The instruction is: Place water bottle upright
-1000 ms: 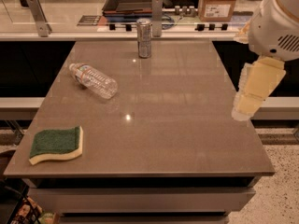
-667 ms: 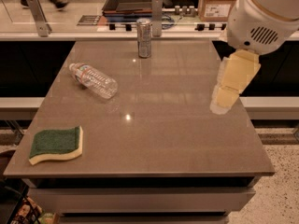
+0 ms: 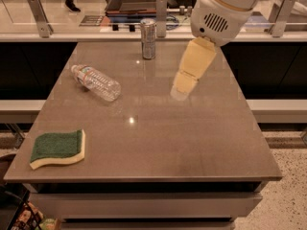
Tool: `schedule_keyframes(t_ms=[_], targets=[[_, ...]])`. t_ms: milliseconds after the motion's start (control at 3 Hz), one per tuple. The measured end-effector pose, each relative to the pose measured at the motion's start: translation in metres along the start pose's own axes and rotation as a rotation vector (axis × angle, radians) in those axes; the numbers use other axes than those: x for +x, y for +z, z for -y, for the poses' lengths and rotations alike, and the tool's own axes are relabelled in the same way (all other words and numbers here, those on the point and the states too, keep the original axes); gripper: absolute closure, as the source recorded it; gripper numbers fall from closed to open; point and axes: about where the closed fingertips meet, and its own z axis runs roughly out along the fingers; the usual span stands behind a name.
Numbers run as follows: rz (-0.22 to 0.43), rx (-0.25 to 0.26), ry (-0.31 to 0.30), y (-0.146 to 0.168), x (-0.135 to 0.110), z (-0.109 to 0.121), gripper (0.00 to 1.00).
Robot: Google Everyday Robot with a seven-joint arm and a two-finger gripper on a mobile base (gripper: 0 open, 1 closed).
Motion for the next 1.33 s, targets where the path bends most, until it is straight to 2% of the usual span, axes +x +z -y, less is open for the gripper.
schedule_keyframes(t_ms=[667, 1000, 1333], targets=[[0.026, -0.004, 0.094, 0.020, -0.069, -0.008, 0.00], [-0.002, 0.025, 0.156, 0.042, -0.096, -0.008, 0.00], [-0.062, 0.084, 0.220, 0.065, -0.112, 0.003, 0.00]])
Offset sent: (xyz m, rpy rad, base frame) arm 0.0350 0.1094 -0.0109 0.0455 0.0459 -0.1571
